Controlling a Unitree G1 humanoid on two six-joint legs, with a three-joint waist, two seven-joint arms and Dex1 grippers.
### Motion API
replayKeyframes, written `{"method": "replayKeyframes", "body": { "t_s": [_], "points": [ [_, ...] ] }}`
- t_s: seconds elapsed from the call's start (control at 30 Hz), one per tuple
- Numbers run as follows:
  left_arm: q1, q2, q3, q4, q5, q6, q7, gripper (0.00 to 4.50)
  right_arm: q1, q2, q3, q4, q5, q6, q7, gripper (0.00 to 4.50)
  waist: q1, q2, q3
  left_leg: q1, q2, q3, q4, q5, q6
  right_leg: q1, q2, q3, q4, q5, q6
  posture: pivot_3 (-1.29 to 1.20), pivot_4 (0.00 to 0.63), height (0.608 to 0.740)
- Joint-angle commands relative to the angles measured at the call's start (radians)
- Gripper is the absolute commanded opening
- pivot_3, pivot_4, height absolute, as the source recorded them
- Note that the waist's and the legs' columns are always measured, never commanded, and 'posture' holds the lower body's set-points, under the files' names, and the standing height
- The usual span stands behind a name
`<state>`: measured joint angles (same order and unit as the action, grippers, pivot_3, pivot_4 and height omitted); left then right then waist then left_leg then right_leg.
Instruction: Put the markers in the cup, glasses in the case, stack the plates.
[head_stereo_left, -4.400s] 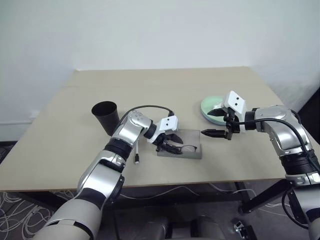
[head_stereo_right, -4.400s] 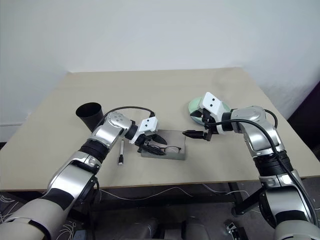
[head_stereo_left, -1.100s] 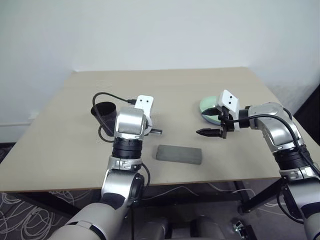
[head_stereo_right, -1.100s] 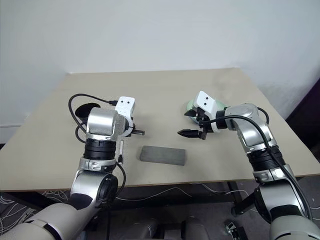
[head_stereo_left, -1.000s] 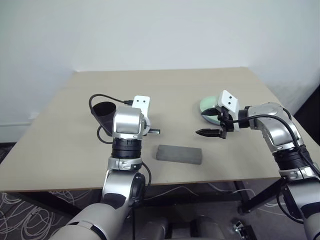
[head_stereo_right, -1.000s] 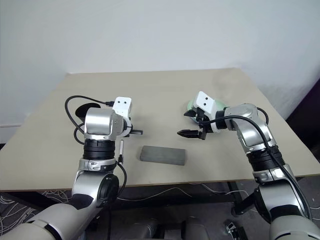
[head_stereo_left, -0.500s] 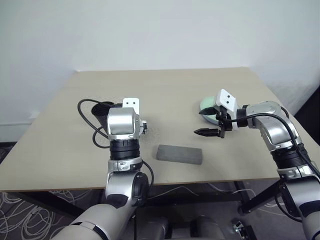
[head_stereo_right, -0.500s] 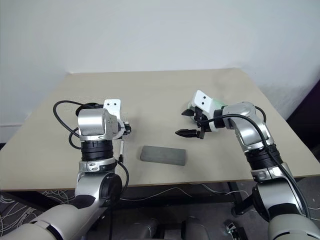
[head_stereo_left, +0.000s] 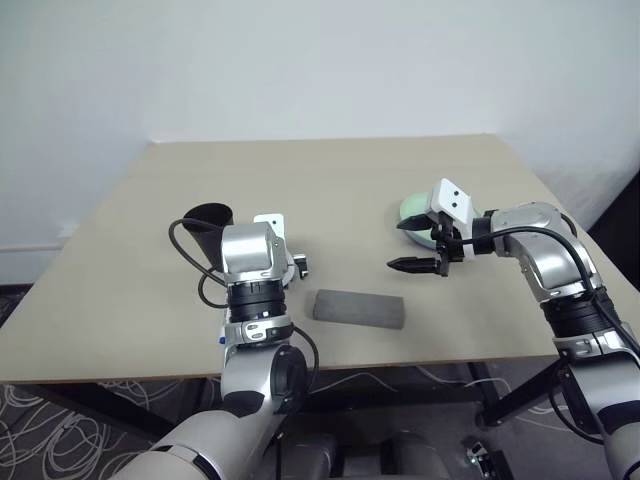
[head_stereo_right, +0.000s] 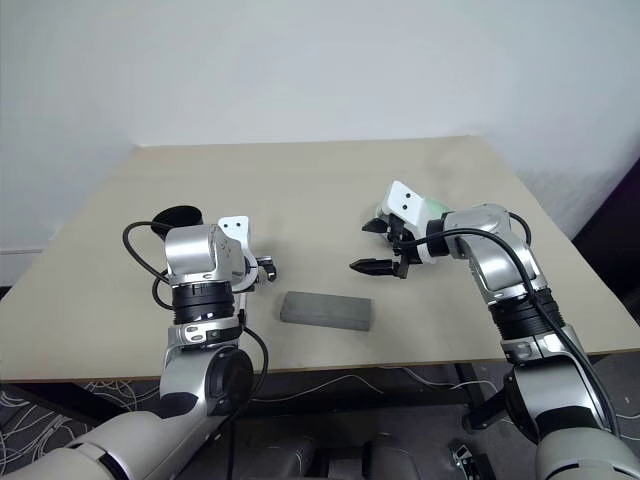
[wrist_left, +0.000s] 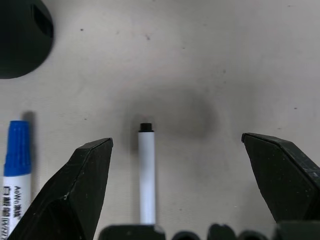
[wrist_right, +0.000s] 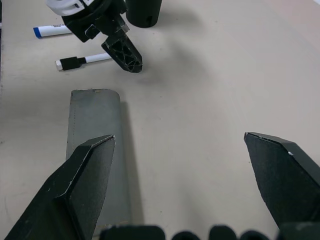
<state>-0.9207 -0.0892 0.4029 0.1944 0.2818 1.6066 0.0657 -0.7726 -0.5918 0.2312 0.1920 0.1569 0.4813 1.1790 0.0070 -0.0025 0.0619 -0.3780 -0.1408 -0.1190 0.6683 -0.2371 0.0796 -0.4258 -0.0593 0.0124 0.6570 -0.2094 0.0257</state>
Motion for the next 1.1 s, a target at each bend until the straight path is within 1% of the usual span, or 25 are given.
{"method": "replayKeyframes", "body": {
  "t_s": [0.03,0.2,0.27,0.33,0.43,0.47,0.5,0.53,0.67,0.97,1.1],
  "points": [
    [-0.015,0.017,-0.025,-0.003,0.008,0.008,0.011,4.48,-0.02,0.003,-0.01,-0.017,0.006,-0.015,-0.001,4.5,0.0,0.0,0.0,0.0,0.0,0.0,0.0,0.0,0.0,0.0,0.0,0.0,0.0,0.0,0.0,0.0,0.0,0.74],
    [-0.011,0.022,-0.026,0.007,0.004,0.008,0.017,4.48,-0.022,0.005,-0.01,-0.014,0.005,-0.018,-0.002,4.5,0.0,0.0,0.0,0.0,0.0,0.0,0.0,0.0,0.0,0.0,0.0,0.0,0.0,0.0,0.0,0.0,0.0,0.74],
    [-0.009,0.023,-0.028,0.01,0.002,0.008,0.019,4.11,-0.022,0.006,-0.01,-0.014,0.004,-0.019,-0.001,4.5,0.0,0.0,0.0,0.0,0.0,0.0,0.0,0.0,0.0,0.0,0.0,0.0,0.0,0.0,0.0,0.0,0.0,0.74],
    [-0.005,0.024,-0.03,0.013,-0.001,0.008,0.02,3.56,-0.023,0.007,-0.01,-0.013,0.004,-0.02,-0.001,4.5,0.0,0.0,0.0,0.0,0.0,0.0,0.0,0.0,0.0,0.0,0.0,0.0,0.0,0.0,0.0,0.0,0.0,0.74],
    [-0.002,0.026,-0.033,0.021,-0.006,0.008,0.018,2.55,-0.026,0.008,-0.01,-0.011,0.003,-0.021,-0.001,4.5,0.0,0.0,0.0,0.0,0.0,0.0,0.0,0.0,0.0,0.0,0.0,0.0,0.0,0.0,0.0,0.0,0.0,0.74],
    [-0.001,0.027,-0.034,0.022,-0.007,0.008,0.019,2.12,-0.027,0.008,-0.01,-0.011,0.003,-0.021,-0.001,4.5,0.0,0.0,0.0,0.0,0.0,0.0,0.0,0.0,0.0,0.0,0.0,0.0,0.0,0.0,0.0,0.0,0.0,0.74],
    [-0.002,0.03,-0.036,0.027,-0.009,0.008,0.019,1.86,-0.028,0.008,-0.009,-0.011,0.003,-0.021,0.0,4.5,0.0,0.0,0.0,0.0,0.0,0.0,0.0,0.0,0.0,0.0,0.0,0.0,0.0,0.0,0.0,0.0,0.0,0.74],
    [-0.003,0.032,-0.036,0.032,-0.01,0.008,0.019,1.42,-0.028,0.009,-0.009,-0.011,0.003,-0.021,0.0,4.5,0.0,0.0,0.0,0.0,0.0,0.0,0.0,0.0,0.0,0.0,0.0,0.0,0.0,0.0,0.0,0.0,0.0,0.74],
    [-0.009,0.049,-0.039,0.05,-0.02,0.008,0.018,0.09,-0.031,0.009,-0.009,-0.012,0.003,-0.021,0.001,4.5,0.0,0.0,0.0,0.0,0.0,0.0,0.0,0.0,0.0,0.0,0.0,0.0,0.0,0.0,0.0,0.0,0.0,0.74],
    [-0.018,0.068,-0.055,0.06,-0.054,0.008,0.02,0.09,-0.031,0.008,-0.01,-0.011,0.003,-0.021,0.001,4.5,0.0,0.0,0.0,0.0,0.0,0.0,0.0,0.0,0.0,0.0,0.0,0.0,0.0,0.0,0.0,0.0,0.0,0.74],
    [-0.044,0.09,-0.102,0.036,-0.105,0.007,-0.016,0.09,-0.031,0.008,-0.009,-0.011,0.003,-0.021,0.001,4.5,0.0,0.0,0.0,0.0,0.0,0.0,0.0,0.0,0.0,0.0,0.0,0.0,0.0,0.0,0.0,0.0,0.0,0.74]
  ]
}}
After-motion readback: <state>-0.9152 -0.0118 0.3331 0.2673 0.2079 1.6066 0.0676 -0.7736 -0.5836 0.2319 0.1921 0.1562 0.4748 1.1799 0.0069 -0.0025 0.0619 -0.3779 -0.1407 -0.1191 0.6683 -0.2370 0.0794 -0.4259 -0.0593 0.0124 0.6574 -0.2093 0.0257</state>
